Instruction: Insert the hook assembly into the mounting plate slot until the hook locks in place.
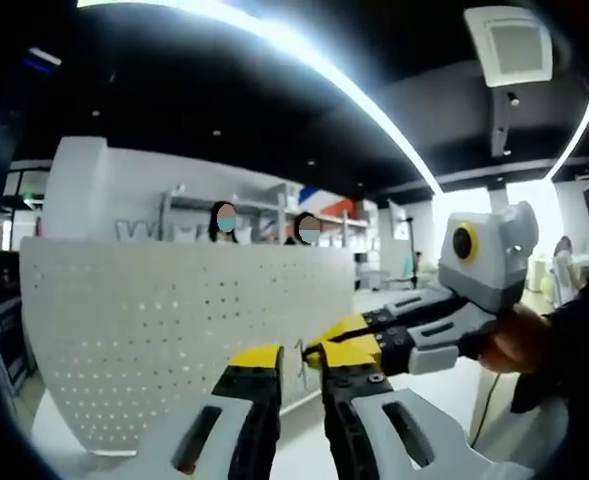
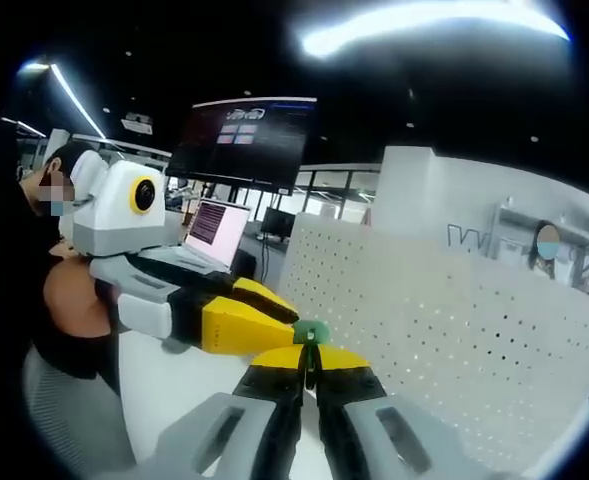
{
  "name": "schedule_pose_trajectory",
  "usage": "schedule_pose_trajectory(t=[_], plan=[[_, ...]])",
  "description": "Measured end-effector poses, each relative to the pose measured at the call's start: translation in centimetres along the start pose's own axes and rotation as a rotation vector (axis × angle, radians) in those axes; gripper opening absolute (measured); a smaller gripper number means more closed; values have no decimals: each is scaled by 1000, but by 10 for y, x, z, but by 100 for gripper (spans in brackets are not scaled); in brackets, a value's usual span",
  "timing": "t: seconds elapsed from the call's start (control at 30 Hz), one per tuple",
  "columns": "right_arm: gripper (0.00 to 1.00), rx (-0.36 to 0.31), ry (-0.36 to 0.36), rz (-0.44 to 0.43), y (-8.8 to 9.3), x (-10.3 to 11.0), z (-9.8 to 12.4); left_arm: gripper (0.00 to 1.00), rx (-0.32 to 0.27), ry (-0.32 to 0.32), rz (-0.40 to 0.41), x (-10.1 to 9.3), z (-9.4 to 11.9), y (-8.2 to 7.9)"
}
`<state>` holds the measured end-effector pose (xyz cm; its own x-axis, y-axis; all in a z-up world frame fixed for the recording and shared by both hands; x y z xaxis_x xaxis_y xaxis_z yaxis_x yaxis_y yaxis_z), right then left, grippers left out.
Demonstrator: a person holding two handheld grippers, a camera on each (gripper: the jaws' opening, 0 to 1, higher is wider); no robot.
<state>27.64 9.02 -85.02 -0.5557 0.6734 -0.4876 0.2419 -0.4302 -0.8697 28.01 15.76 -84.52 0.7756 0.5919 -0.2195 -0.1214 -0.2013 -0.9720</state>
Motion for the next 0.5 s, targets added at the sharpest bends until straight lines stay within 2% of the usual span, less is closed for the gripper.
schedule_pose_trajectory(t=[0.3, 0.5], plan=[[1, 1, 13, -19, 2, -4, 1, 28, -19, -6, -82, 3, 7, -3], [1, 3, 33, -34, 4, -10, 2, 37, -11, -12, -115, 8, 12, 0]])
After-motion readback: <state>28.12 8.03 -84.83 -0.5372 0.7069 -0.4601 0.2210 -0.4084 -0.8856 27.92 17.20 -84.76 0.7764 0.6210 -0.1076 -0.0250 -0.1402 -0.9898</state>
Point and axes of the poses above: the point that each gripper's makers call its tool centre point, and the gripper's own axes: z roughly backward along the fingers, x roughly to its left, y roughly out of its underside, the point moved 4 cm from there along z, roughly backward along the fingers, and after that the axes turned 14 degrees about z, right-handed, at the moved point
